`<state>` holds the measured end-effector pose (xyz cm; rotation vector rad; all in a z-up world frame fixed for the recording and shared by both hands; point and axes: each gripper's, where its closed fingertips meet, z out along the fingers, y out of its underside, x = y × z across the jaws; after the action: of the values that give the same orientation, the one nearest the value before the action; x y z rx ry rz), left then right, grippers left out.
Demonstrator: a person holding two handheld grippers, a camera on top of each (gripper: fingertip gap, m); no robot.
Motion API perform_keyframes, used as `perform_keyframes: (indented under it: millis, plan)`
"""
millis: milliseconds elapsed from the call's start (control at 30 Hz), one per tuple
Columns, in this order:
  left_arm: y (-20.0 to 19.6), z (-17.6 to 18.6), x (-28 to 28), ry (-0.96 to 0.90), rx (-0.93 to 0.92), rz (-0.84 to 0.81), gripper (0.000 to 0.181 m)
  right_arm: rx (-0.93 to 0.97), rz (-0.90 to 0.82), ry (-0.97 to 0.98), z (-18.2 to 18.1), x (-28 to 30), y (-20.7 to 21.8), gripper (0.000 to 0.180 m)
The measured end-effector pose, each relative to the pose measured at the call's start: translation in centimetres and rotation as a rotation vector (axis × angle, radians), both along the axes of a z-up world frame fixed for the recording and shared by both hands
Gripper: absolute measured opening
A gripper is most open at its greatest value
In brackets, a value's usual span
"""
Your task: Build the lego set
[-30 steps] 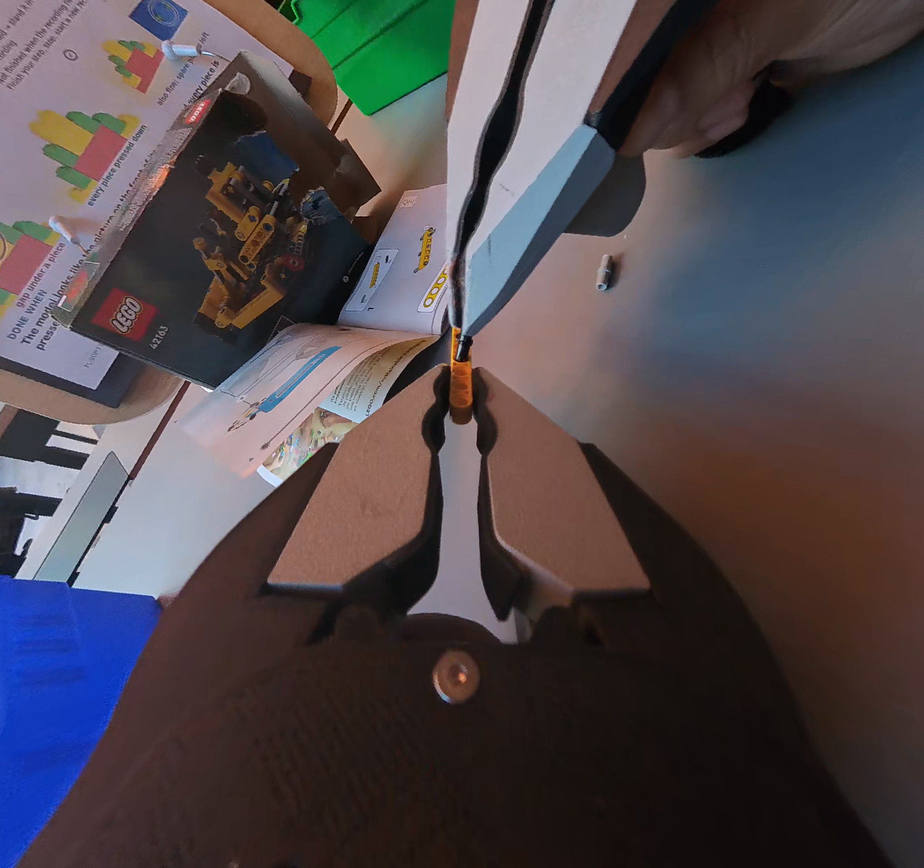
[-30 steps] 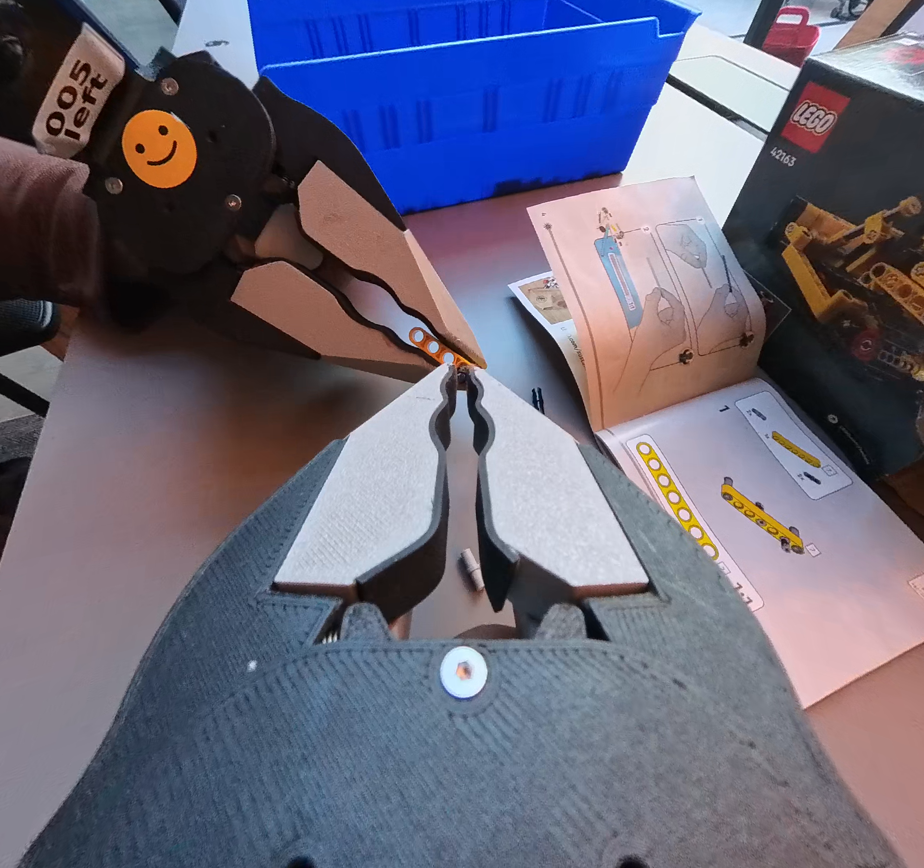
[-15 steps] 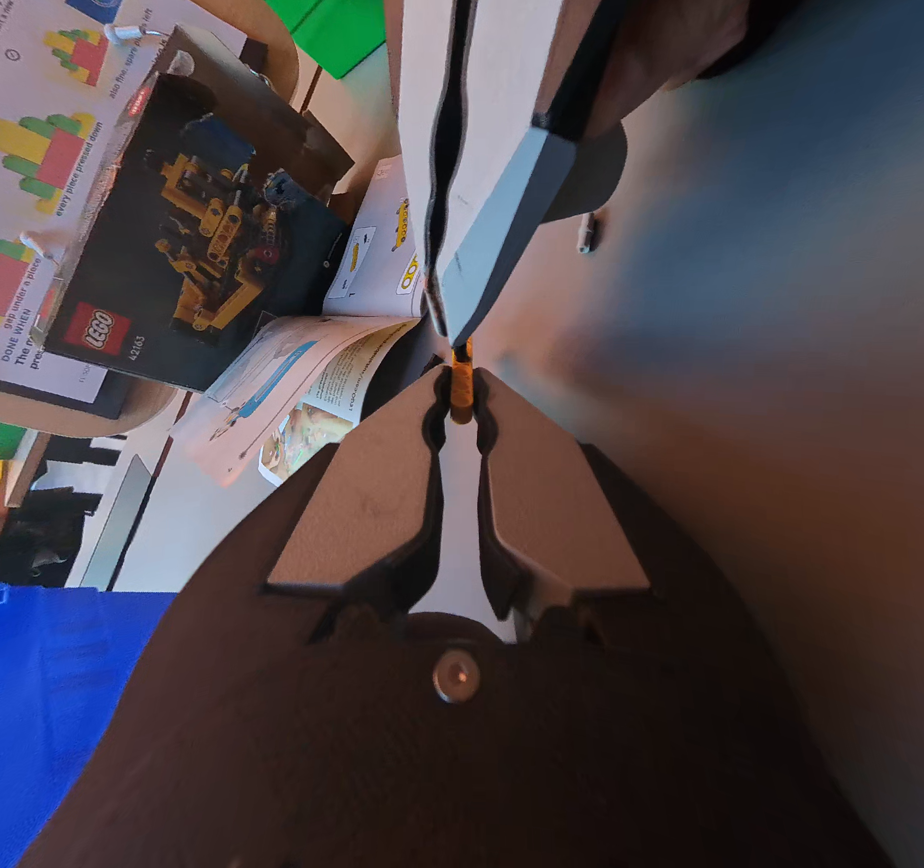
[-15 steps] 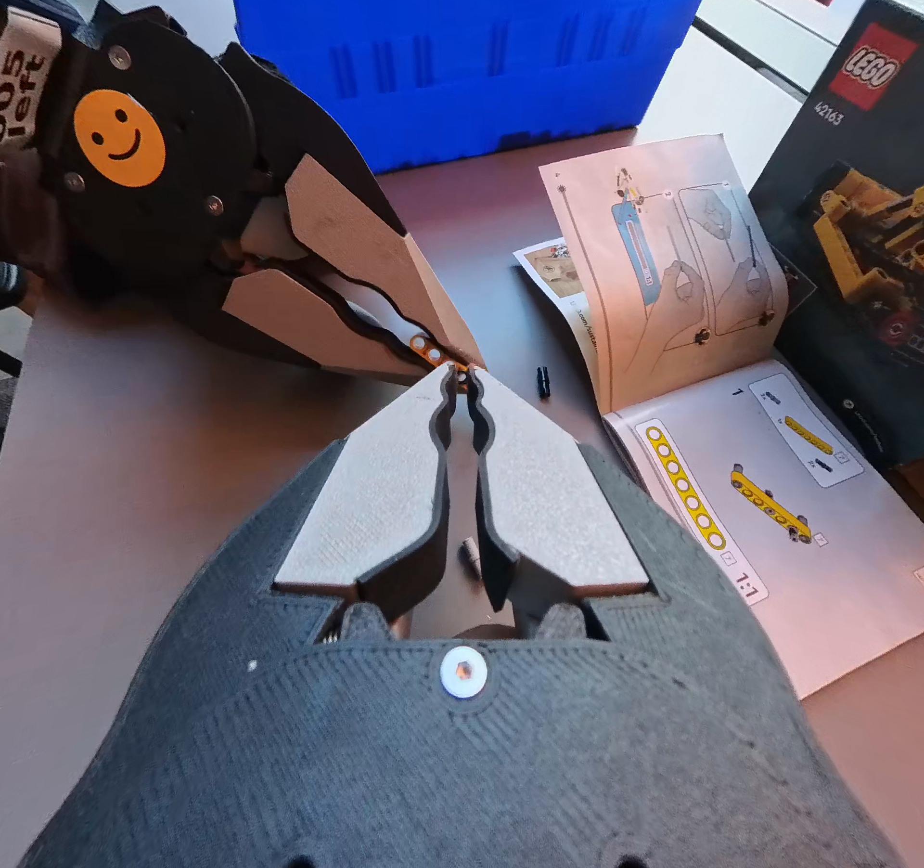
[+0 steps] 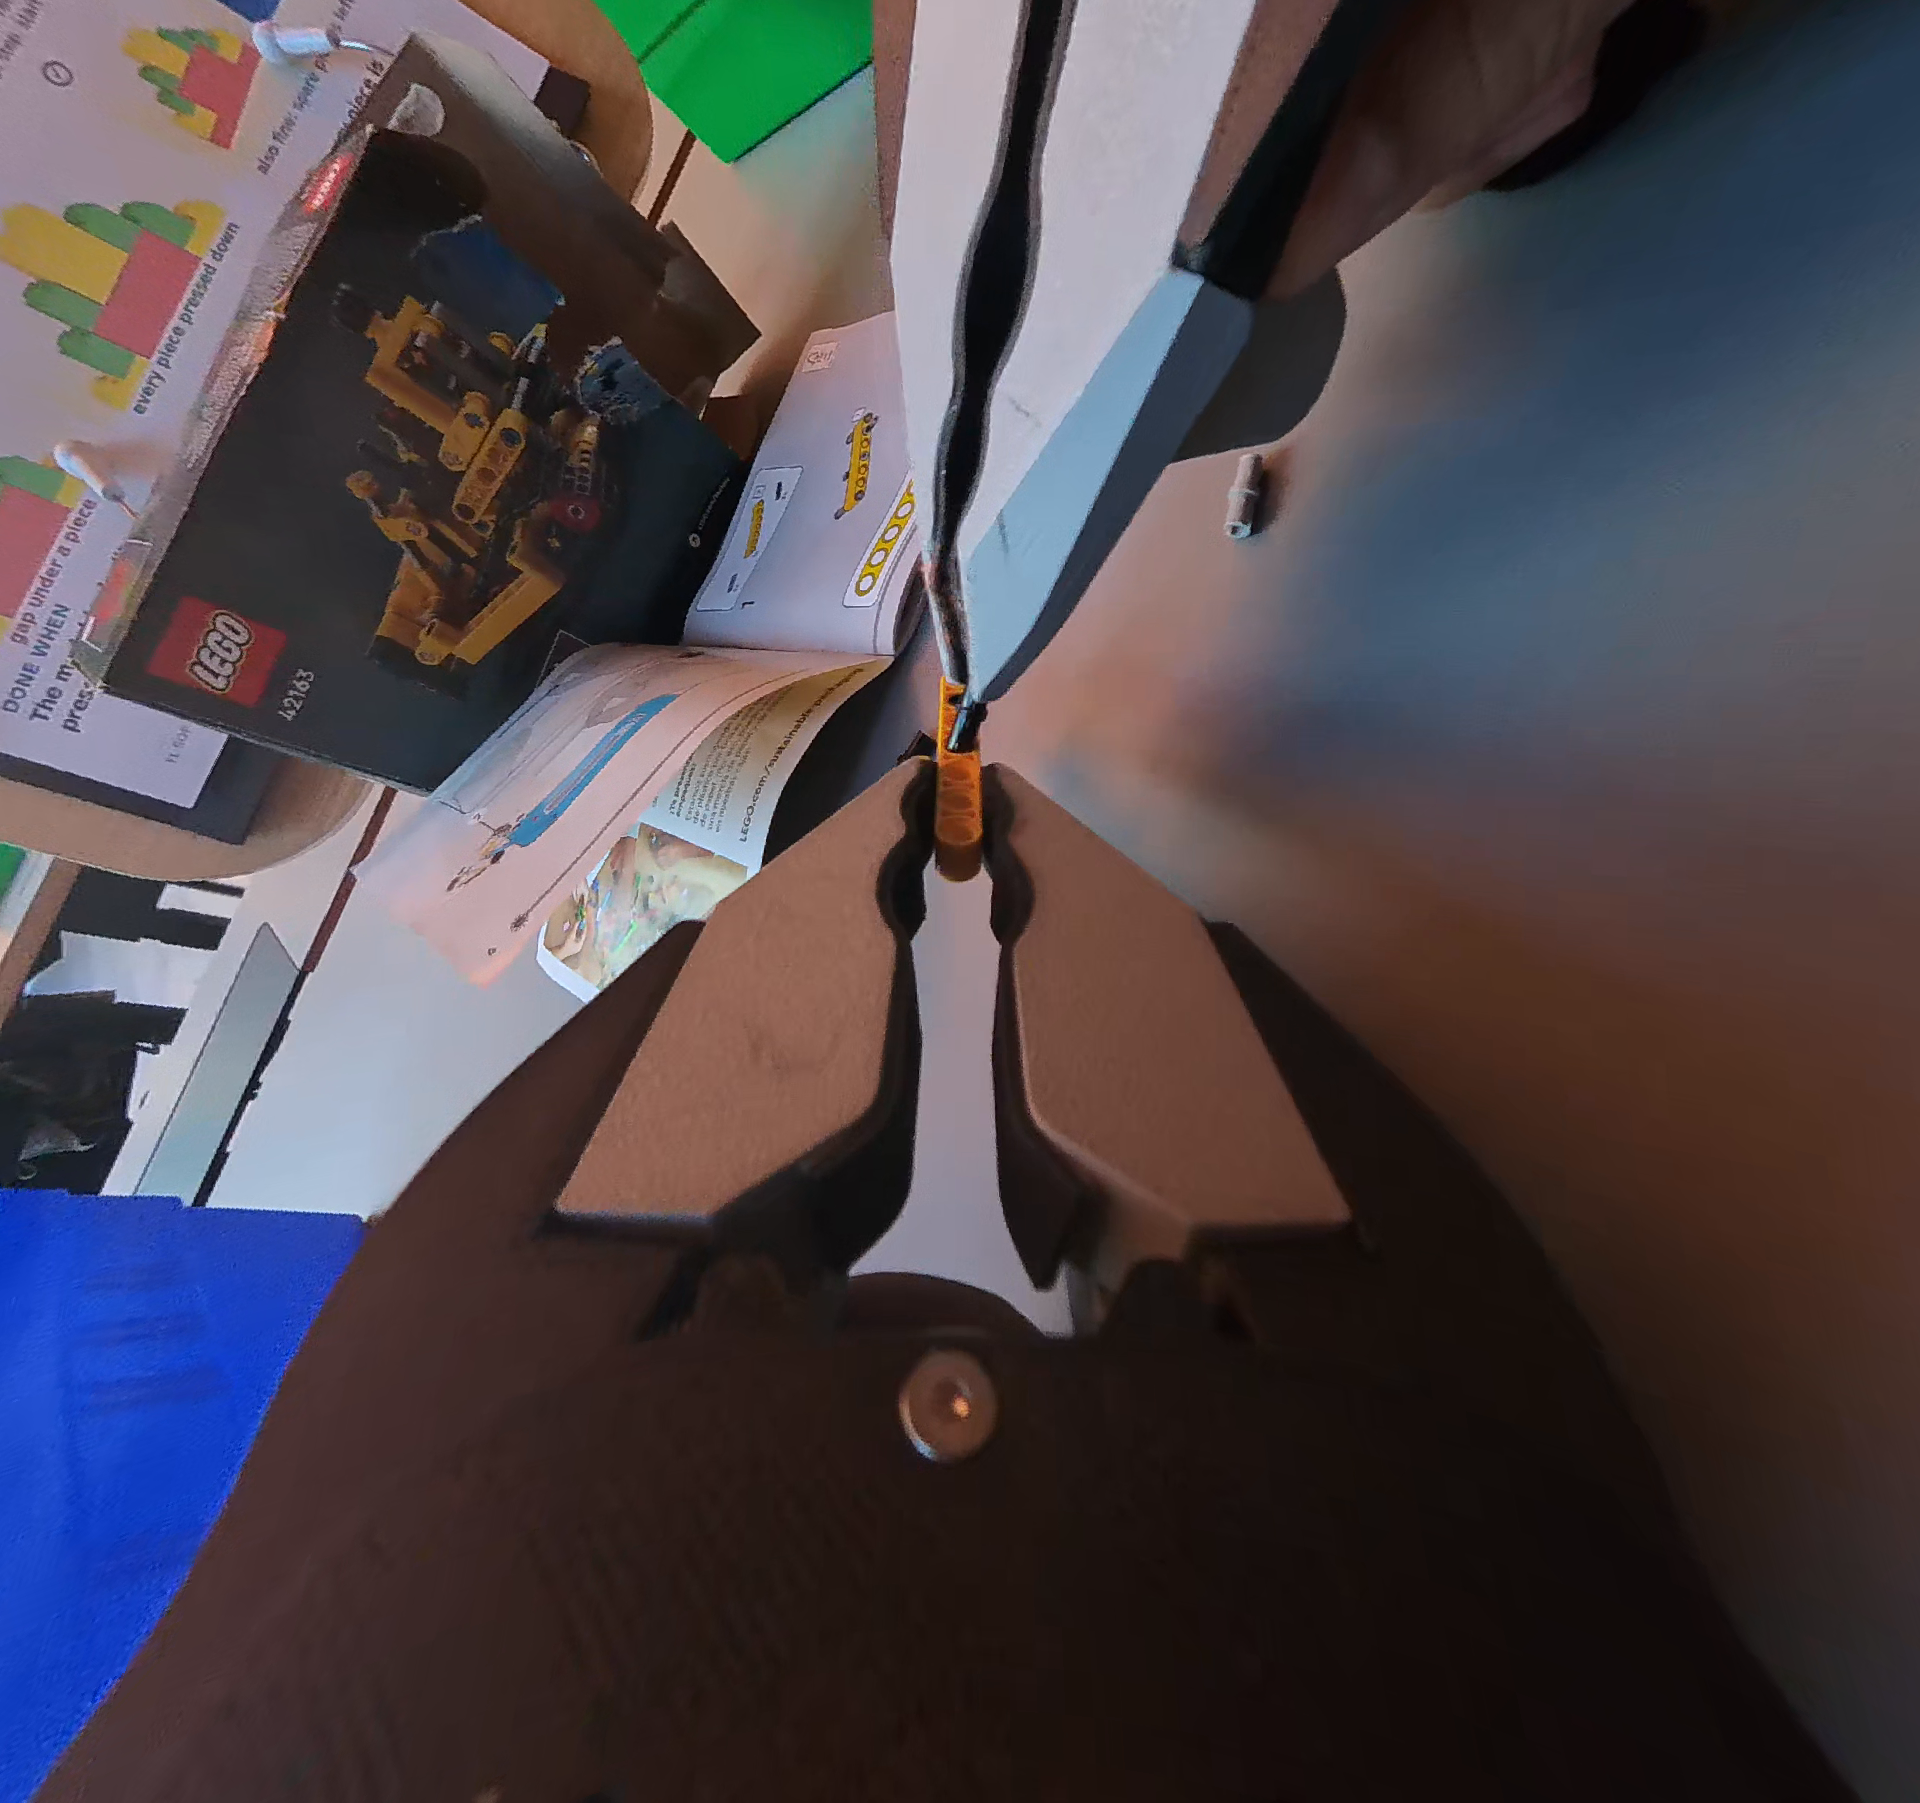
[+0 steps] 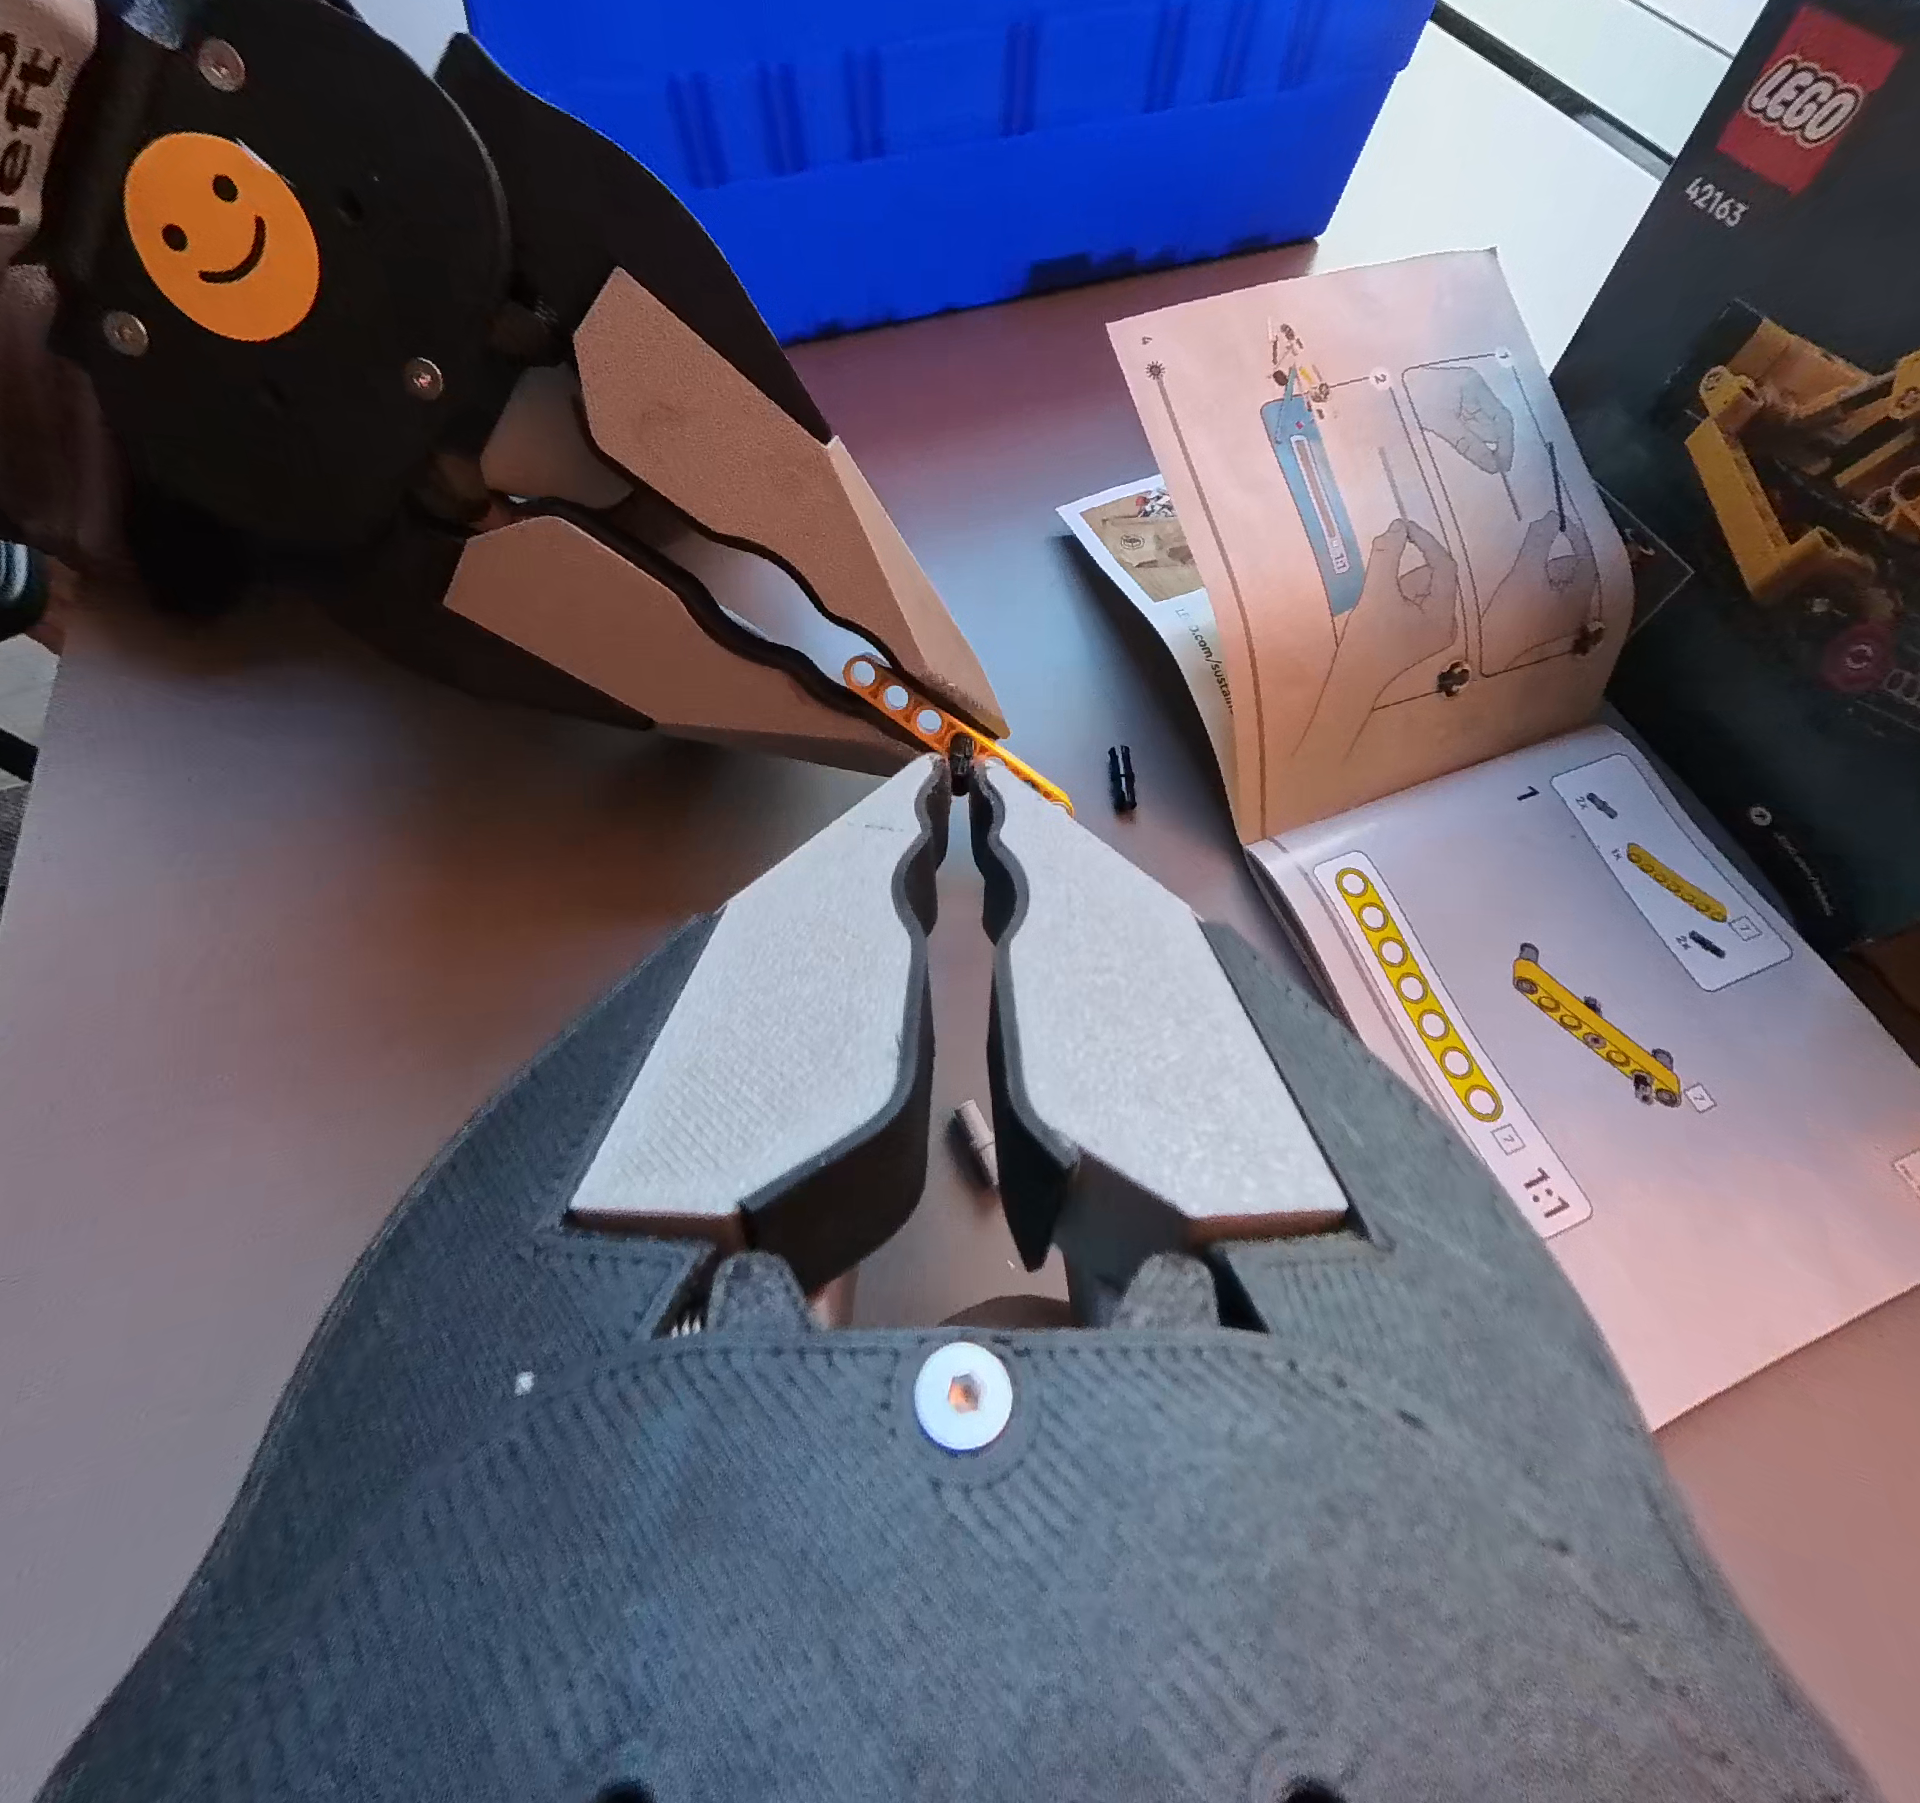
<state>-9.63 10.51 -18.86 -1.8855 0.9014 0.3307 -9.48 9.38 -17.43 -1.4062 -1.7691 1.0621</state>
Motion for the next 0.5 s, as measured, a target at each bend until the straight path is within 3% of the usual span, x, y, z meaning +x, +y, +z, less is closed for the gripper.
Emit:
perform_keyframes:
  millis: [500]
  plan:
    - [-0.13, -0.91, 0.0, 0.07, -0.026, 0.001, 0.005, 0.024, 0.001, -0.047, -0.75, -0.06, -0.06, 0.001]
